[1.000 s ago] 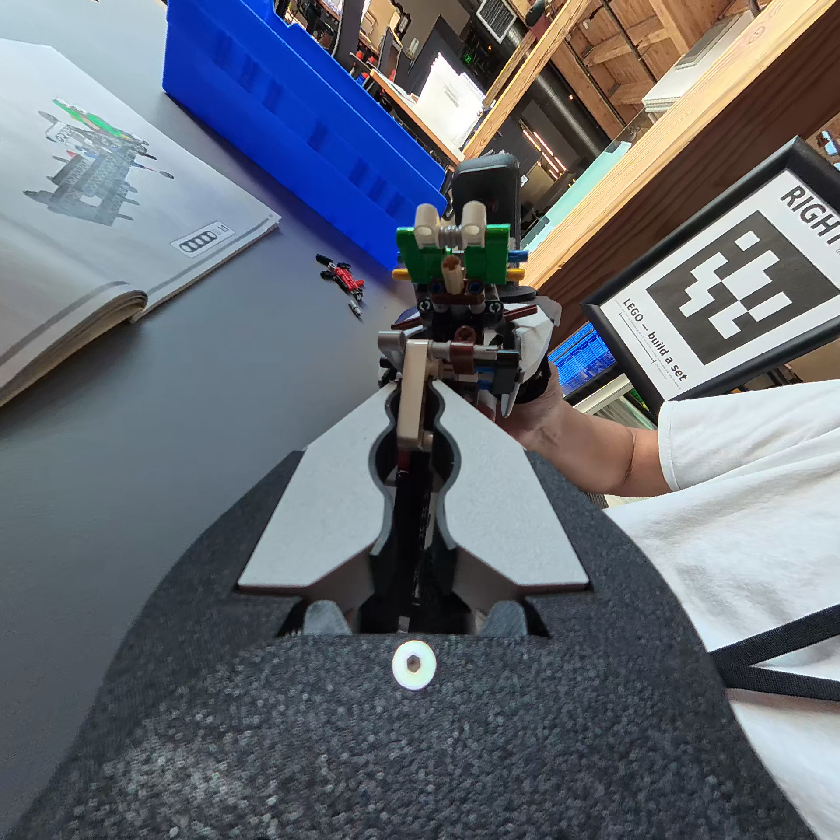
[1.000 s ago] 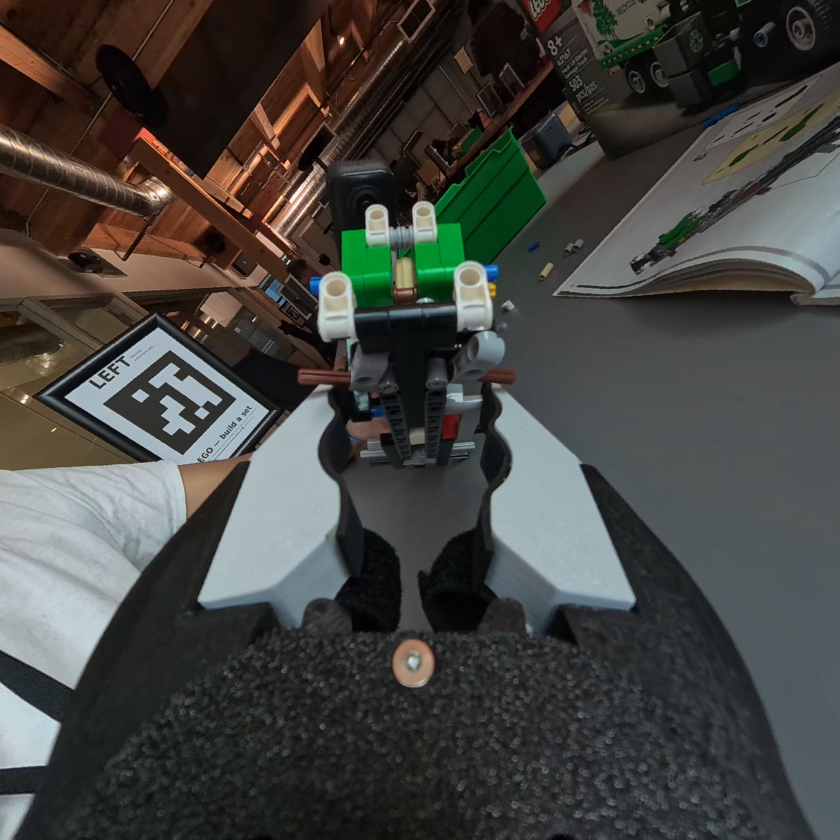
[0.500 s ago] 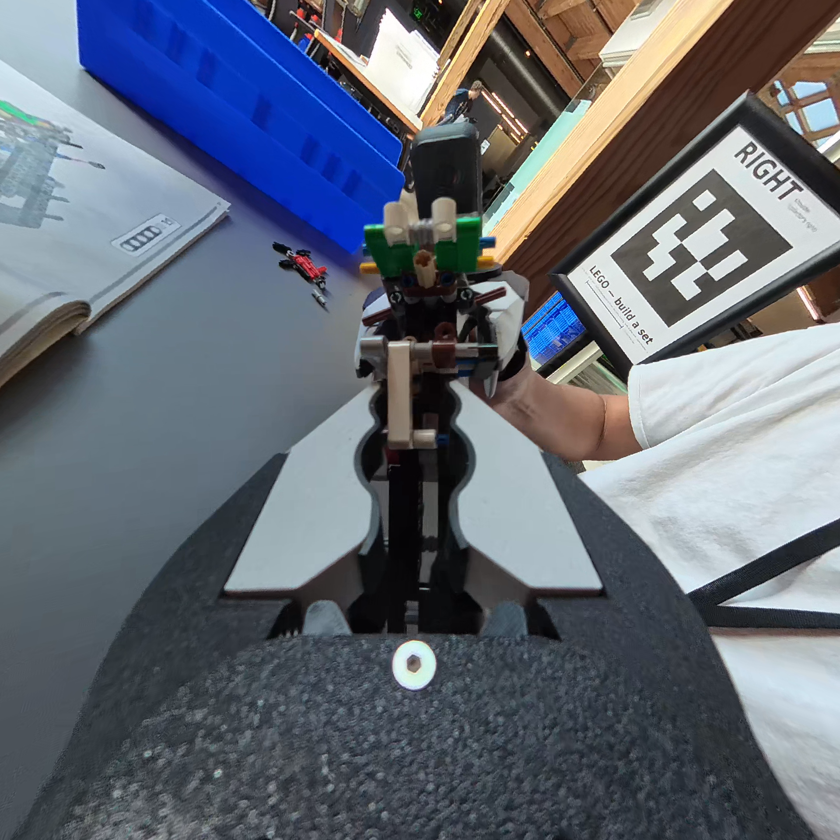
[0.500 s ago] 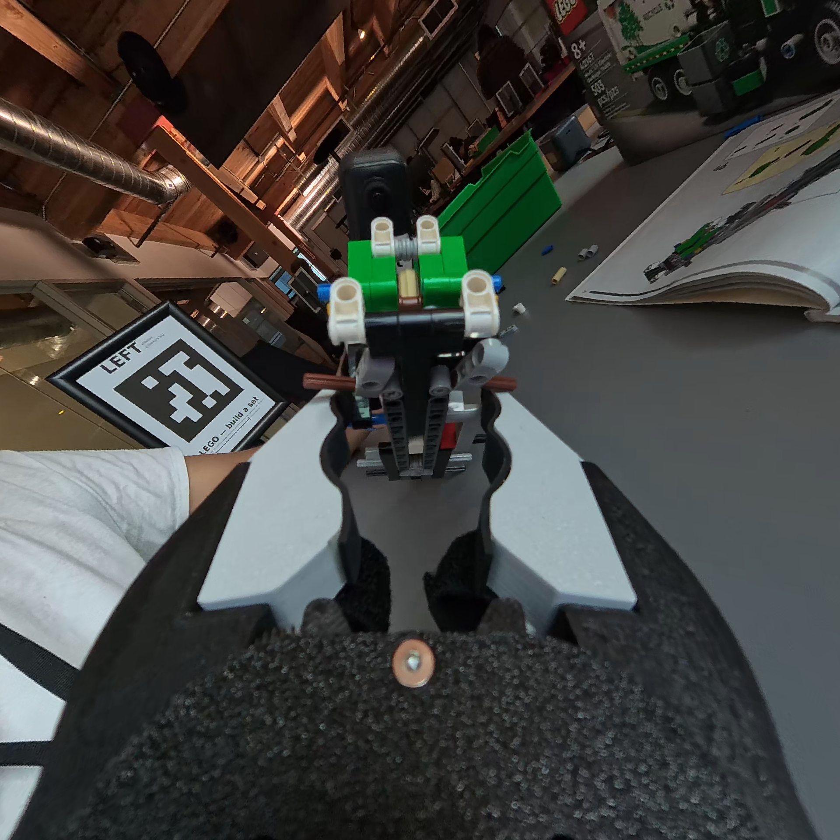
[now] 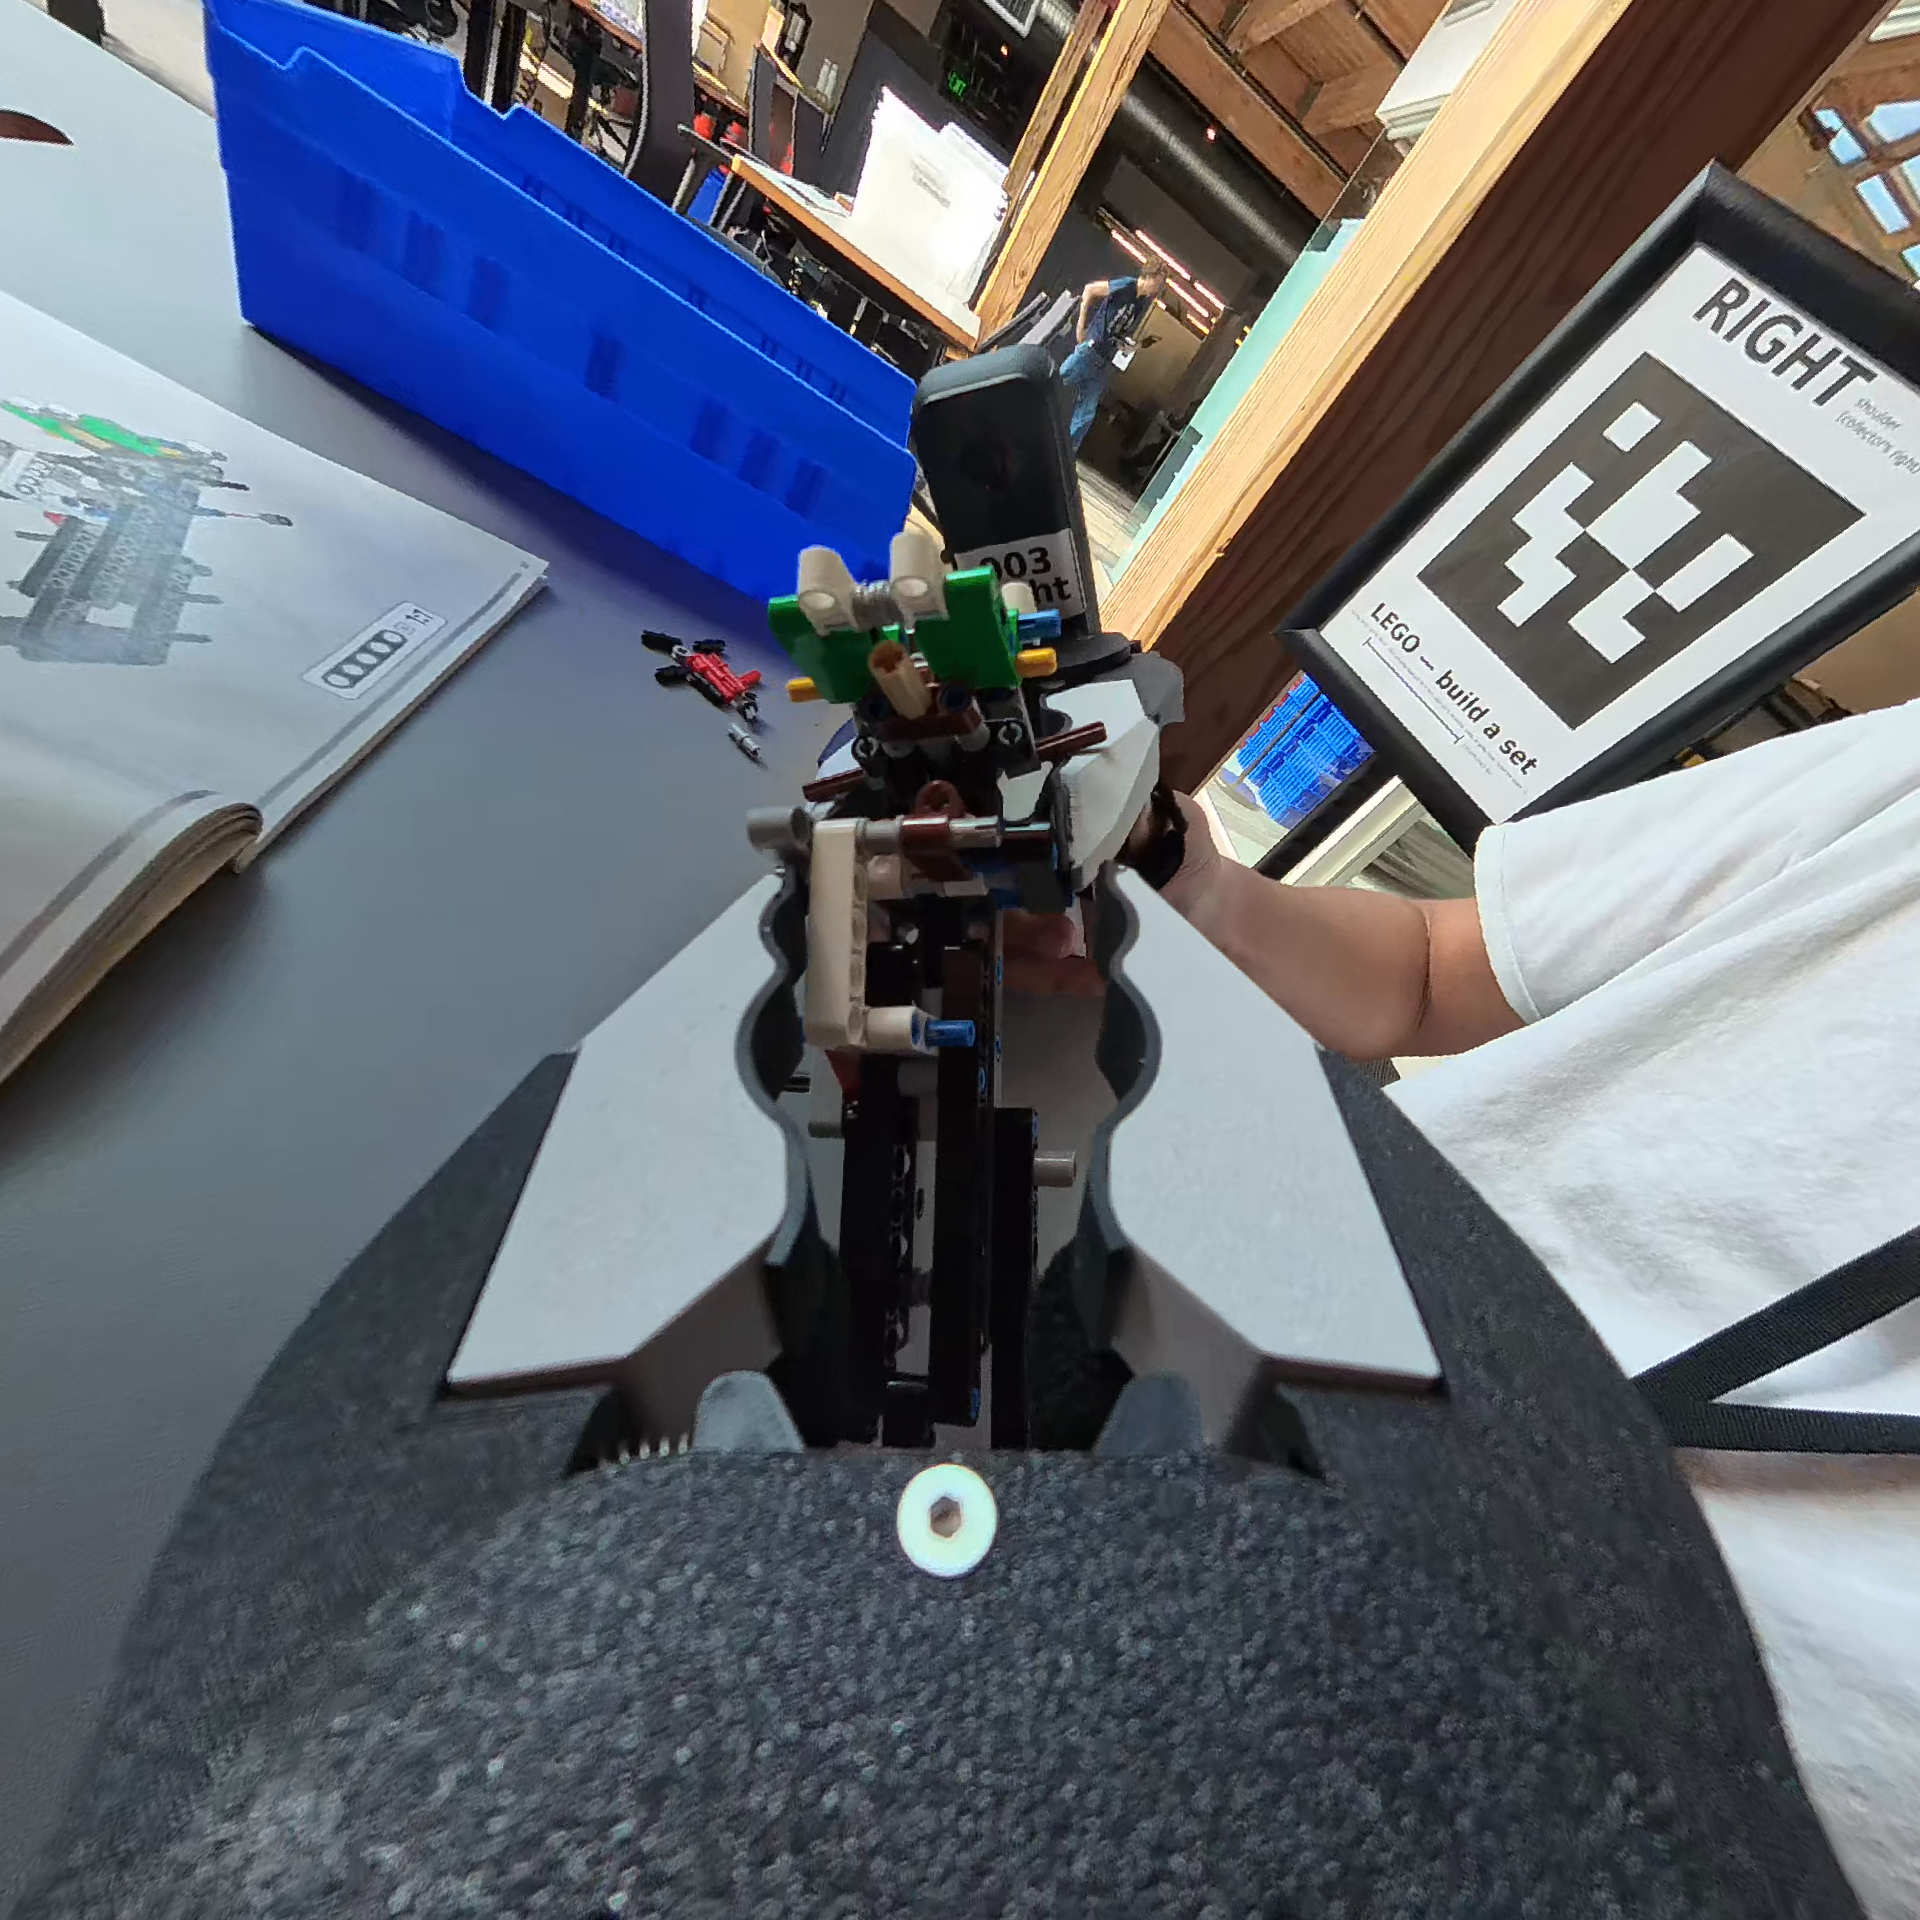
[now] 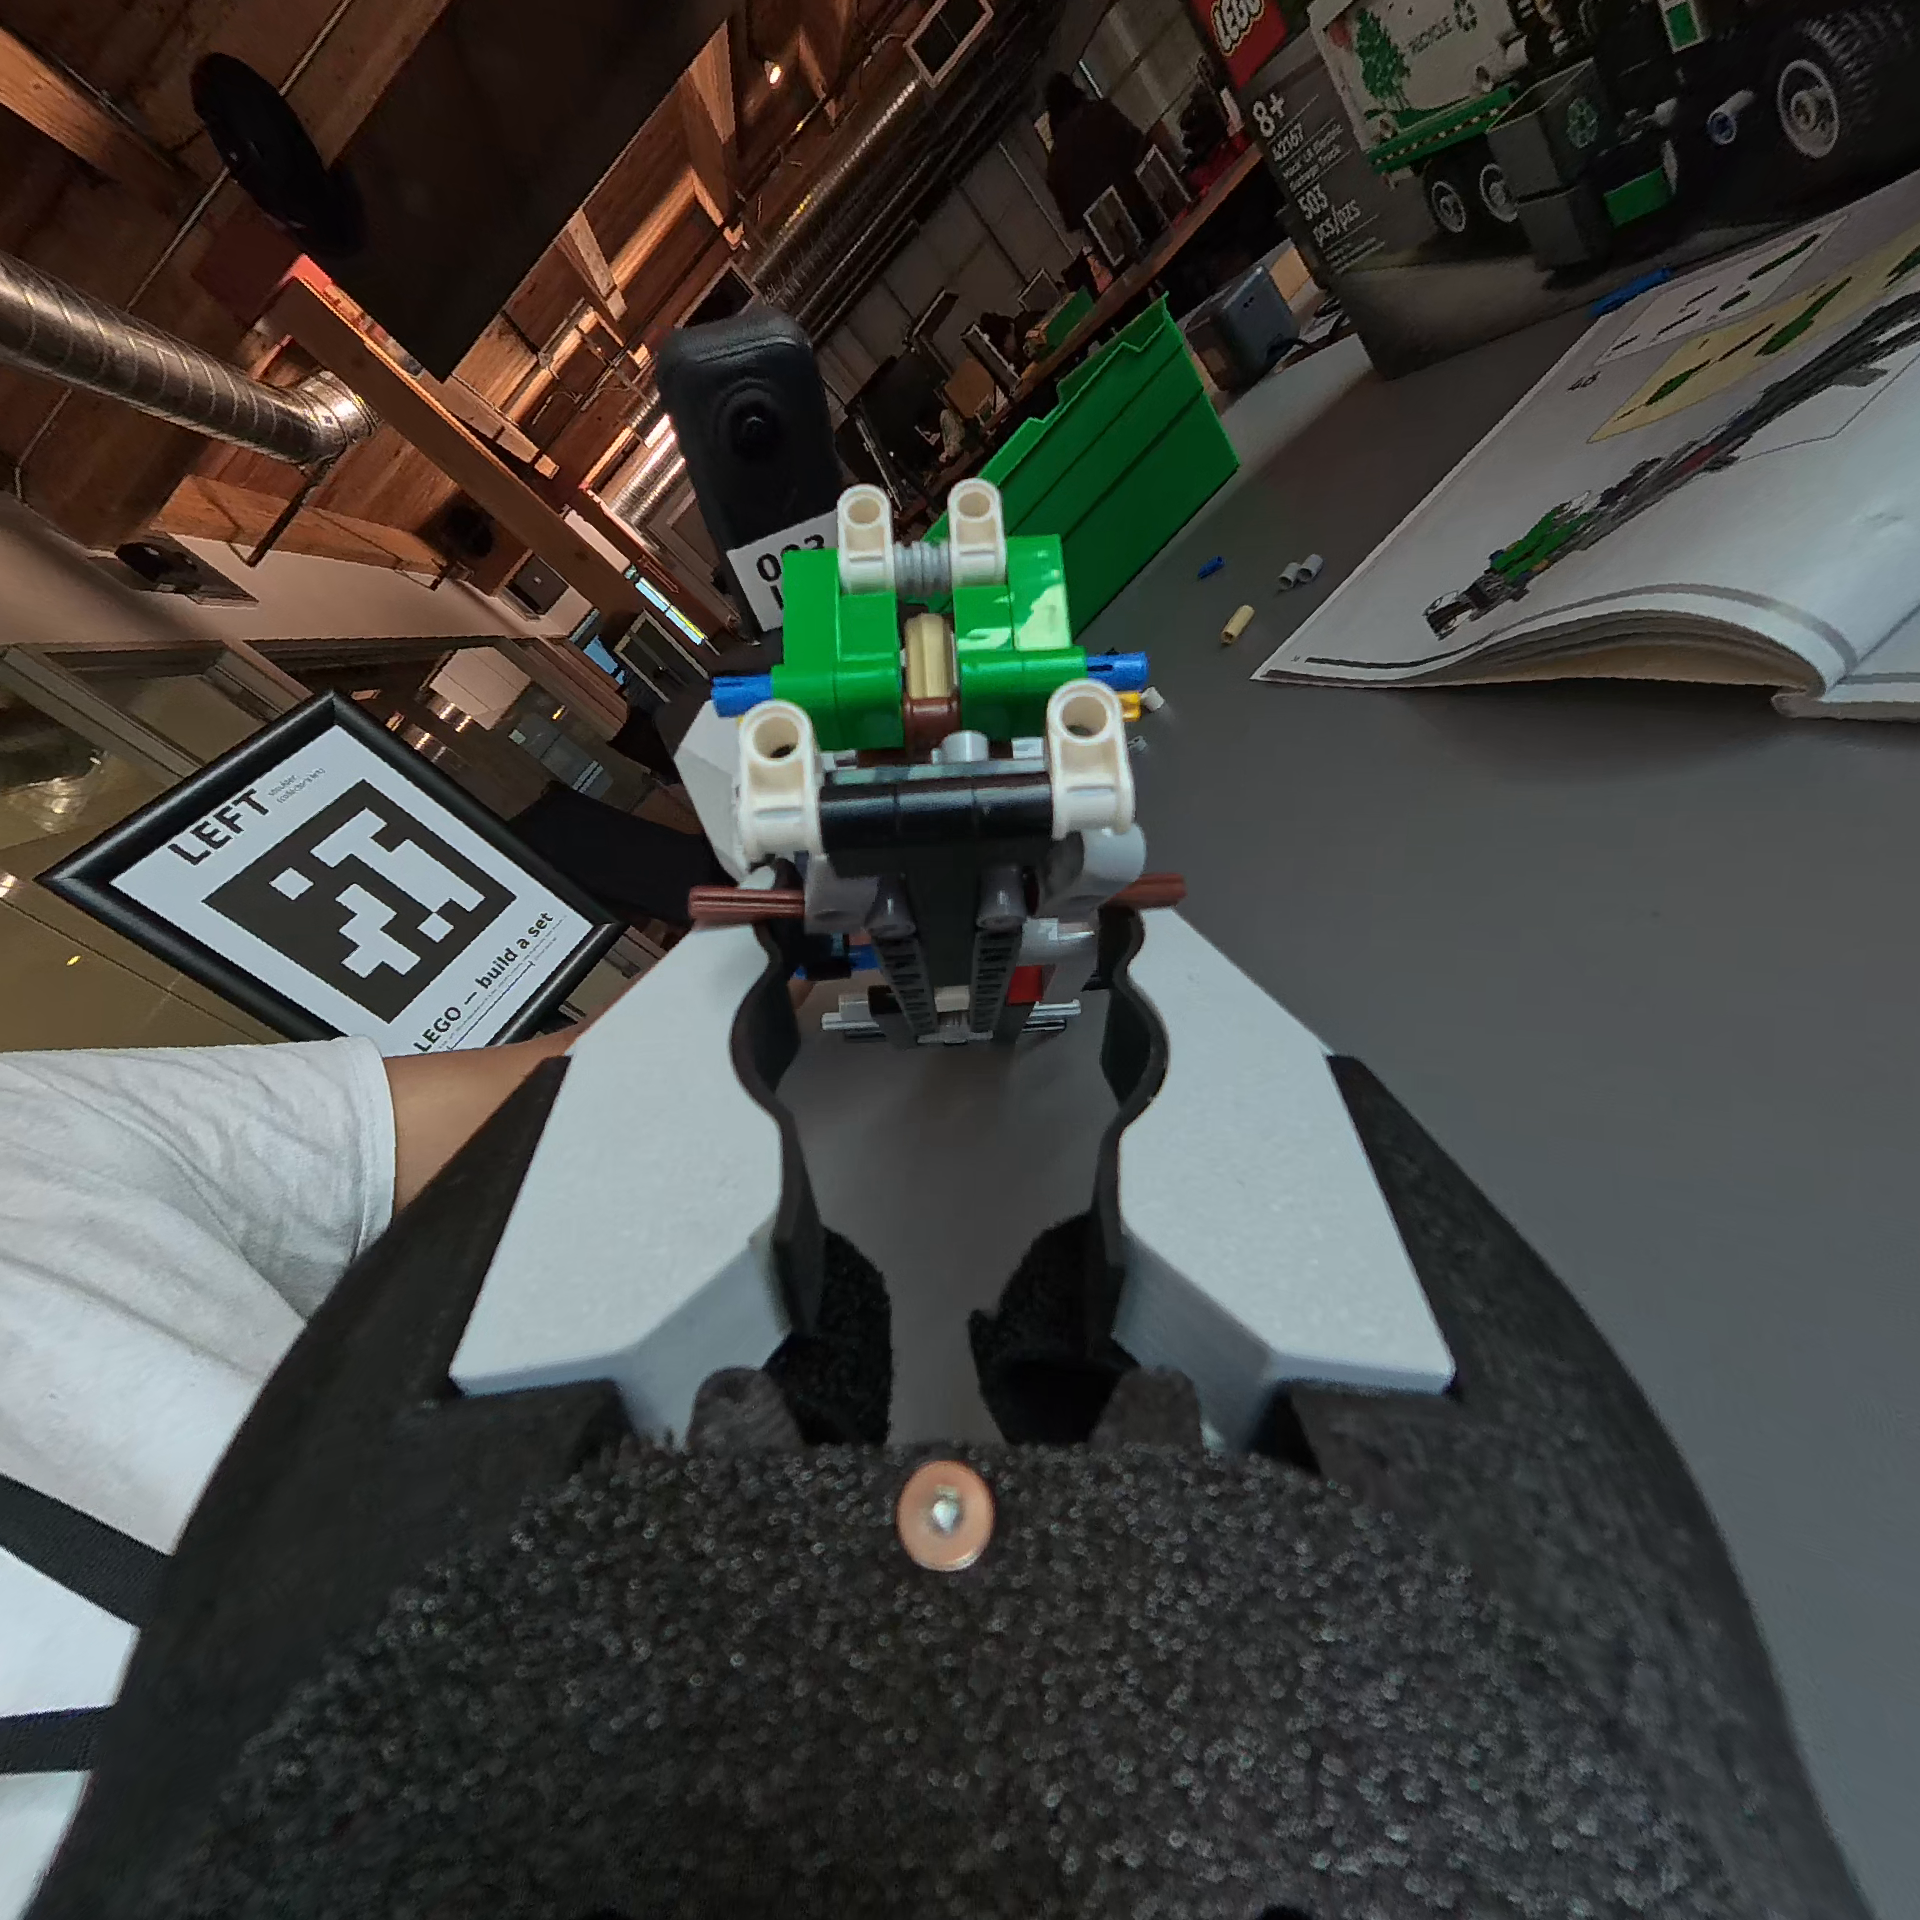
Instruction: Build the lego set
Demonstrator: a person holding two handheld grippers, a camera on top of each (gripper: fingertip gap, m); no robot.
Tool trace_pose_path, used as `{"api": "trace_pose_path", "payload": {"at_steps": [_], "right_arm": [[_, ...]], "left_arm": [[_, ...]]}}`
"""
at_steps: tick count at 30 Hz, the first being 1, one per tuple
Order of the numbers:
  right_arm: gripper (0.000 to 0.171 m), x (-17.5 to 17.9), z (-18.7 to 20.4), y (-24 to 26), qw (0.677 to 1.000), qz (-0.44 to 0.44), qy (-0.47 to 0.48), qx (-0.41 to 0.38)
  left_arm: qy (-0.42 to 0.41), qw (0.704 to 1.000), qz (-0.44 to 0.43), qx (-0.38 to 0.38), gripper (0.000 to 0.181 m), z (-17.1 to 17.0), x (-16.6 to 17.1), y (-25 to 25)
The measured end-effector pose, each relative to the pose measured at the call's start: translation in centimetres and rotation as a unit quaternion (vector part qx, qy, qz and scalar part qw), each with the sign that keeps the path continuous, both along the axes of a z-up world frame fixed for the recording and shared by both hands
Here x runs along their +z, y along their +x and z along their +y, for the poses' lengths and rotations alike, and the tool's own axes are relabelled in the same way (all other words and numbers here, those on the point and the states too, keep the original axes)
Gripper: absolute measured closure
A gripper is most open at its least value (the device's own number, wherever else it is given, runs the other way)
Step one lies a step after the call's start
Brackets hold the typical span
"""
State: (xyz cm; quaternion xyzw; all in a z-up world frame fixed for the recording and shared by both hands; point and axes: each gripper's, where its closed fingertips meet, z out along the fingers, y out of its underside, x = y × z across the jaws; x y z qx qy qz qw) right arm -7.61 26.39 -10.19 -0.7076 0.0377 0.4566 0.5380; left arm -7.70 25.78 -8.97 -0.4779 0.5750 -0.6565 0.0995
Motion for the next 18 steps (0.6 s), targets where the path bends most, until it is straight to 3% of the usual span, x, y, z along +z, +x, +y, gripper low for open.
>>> {"api": "trace_pose_path", "payload": {"at_steps": [3, 7, 11, 13, 18], "right_arm": [[0.115, -0.1, 0.0, 0.1, 1.000, 0.020, -0.011, 0.005], [0.115, -0.2, -0.1, -0.1, 0.999, 0.038, -0.019, 0.017], [0.125, -0.3, -0.2, 0.3, 0.999, 0.030, -0.016, 0.006], [0.114, -0.7, -0.6, 0.6, 1.000, 0.011, -0.025, -0.001], [0.124, -2.5, -3.3, 2.4, 0.984, -0.147, -0.061, -0.082]], "left_arm": [[-0.005, 1.000, 0.013, 0.002, 0.137, 0.3, -0.5, 0.1], [-0.001, 0.999, 0.030, 0.016, 0.174, 1.2, -1.6, 0.3], [-0.003, 0.999, 0.042, 0.026, 0.174, 1.6, -1.9, 0.4], [0.015, 0.997, 0.050, 0.051, 0.175, 2.2, -2.2, 0.5], [0.130, 0.982, 0.079, 0.113, 0.175, 3.1, -3.7, 0.8]]}}
